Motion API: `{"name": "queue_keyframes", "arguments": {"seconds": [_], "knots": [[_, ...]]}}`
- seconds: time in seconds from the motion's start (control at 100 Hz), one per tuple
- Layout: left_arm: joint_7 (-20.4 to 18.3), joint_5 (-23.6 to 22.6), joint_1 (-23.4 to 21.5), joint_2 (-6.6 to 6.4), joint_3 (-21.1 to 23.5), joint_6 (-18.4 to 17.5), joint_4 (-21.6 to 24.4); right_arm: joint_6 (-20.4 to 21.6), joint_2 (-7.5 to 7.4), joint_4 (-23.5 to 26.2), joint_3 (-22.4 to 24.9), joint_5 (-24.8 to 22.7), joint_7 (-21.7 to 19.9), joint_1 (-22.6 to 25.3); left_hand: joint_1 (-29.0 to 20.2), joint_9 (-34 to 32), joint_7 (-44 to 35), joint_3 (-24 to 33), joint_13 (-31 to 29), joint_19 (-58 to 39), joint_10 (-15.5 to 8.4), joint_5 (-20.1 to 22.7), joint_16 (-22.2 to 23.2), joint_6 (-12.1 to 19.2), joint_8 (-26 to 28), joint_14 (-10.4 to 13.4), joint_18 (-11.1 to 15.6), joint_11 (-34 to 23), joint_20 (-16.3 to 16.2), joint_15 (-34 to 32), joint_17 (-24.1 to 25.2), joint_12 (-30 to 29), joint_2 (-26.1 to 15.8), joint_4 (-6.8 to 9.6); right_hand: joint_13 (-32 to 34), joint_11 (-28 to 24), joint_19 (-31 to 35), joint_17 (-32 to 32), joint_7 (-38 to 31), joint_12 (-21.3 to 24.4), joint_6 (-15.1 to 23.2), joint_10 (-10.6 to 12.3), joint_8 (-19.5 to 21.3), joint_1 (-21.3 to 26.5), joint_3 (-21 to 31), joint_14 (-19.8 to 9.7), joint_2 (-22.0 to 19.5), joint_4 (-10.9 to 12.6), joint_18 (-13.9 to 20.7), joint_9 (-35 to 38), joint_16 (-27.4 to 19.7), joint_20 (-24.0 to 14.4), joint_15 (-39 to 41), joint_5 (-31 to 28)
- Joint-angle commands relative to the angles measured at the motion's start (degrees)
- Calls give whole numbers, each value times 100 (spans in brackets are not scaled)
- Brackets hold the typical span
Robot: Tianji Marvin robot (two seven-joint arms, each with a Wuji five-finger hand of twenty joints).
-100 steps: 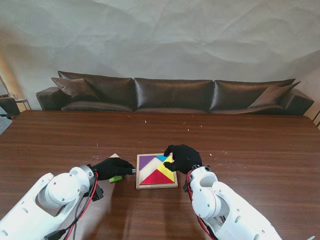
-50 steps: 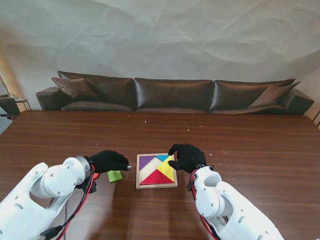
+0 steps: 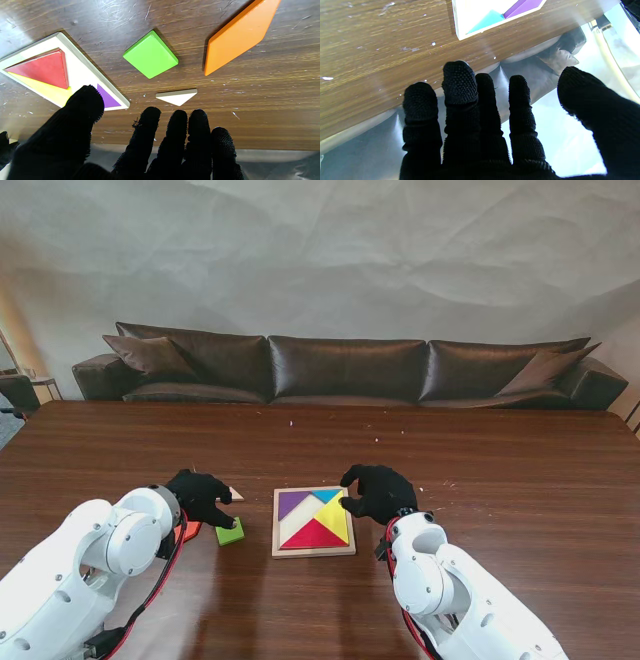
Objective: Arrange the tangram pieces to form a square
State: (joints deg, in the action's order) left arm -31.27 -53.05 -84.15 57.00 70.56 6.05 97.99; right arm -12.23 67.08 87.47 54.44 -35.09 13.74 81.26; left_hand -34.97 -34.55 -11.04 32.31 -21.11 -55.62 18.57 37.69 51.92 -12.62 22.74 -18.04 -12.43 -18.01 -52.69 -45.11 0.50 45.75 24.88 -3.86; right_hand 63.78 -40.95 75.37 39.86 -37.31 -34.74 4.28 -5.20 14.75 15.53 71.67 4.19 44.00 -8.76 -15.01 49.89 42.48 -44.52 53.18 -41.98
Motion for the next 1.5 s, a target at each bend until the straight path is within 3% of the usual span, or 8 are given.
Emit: {"name": "queue_keyframes", "arguments": {"seconds": [0.0, 0.19, 0.33, 0.45, 0.65, 0.79, 1.03, 1.49], "knots": [[-29, -31, -33, 45, -74, 50, -47, -7, 29, 52, 8, 26, -67, 52, 264, 230, -158, 316, 112, -462, -40, 33, 168, 71, 191, 52, 200, -234, 115, -316, 187, 313, 310, -204, -150, 43, -69, -408, 82, 88, -34, -131, 77, -99, -132, 36, 18, 111, -101, -204, 12, -106, -13, -73], [116, -176, -5, 57, -273, 154, -207, -36, 35, 41, 7, 50, -59, 53, 268, 270, -572, 800, 114, -615, -80, 54, -66, 56, 719, 30, 183, -407, 278, -56, 163, 353, 592, -244, -152, 35, -63, -417, 91, 89, -41, -140, 85, -94, -128, 43, 27, 111, -96, -210, 15, -108, -1, -69], [173, -64, 23, 62, -308, 177, -291, -46, 35, 48, 3, 52, -67, 55, 349, 127, 219, 431, 111, 284, -79, -361, -966, -91, 59, -56, 71, 238, 870, 1176, 114, -618, 418, -228, -155, 35, -59, -417, 99, 92, -59, -140, 89, -92, -126, 35, 26, 112, -83, -215, 13, -109, 1, -55], [182, 30, 44, 65, -308, 213, -304, -57, 40, 57, 12, 82, -66, 62, 320, -12, 209, 288, 46, 680, -88, -309, -1254, -208, -58, -49, 89, 491, 1096, 1603, 59, -975, 369, -205, -162, 39, -58, -419, 106, 95, -63, -147, 91, -90, -128, 46, 18, 112, -86, -231, 12, -108, 3, -36], [351, -84, 13, 81, -306, 150, -363, -88, 42, 76, 36, 100, -73, 76, 212, -275, -851, 883, -266, -221, -225, 199, -317, -113, 903, 13, 319, -418, 639, 289, -143, 141, 601, -255, -166, 30, -61, -432, 108, 96, -100, -155, 97, -85, -125, 46, 14, 114, -93, -238, 10, -106, 9, -16], [544, -215, -46, 105, -308, 207, -409, -132, 43, 94, 49, 106, -77, 83, 257, -220, -2345, 1158, -317, -773, -304, -239, -41, -106, 2069, 59, 349, -1036, 492, -377, -148, 725, 691, -299, -174, 29, -56, -440, 110, 98, -118, -151, 100, -86, -129, 37, 14, 114, -81, -258, 9, -108, 15, 1], [592, -458, -62, 111, -352, 370, -443, -141, 43, 117, 61, 116, -85, 99, 354, -130, -1020, 1047, -222, -918, -189, -51, -31, -236, 793, -66, 176, -1059, 431, -413, -40, 672, 752, -317, -179, 23, -50, -449, 105, 102, -121, -155, 104, -82, -129, 46, 9, 114, -80, -255, 7, -110, 22, 7], [702, -825, 149, 110, -794, 595, -721, -144, 53, 166, 125, 159, -45, 150, 444, 154, -516, 1034, -93, -1118, -321, -345, 335, -129, 748, 100, 253, -1539, 228, -880, 103, 1369, 871, -362, -194, 20, -50, -484, 102, 107, -127, -164, 107, -79, -135, 66, 17, 113, -105, -256, 5, -114, 31, -1]]}}
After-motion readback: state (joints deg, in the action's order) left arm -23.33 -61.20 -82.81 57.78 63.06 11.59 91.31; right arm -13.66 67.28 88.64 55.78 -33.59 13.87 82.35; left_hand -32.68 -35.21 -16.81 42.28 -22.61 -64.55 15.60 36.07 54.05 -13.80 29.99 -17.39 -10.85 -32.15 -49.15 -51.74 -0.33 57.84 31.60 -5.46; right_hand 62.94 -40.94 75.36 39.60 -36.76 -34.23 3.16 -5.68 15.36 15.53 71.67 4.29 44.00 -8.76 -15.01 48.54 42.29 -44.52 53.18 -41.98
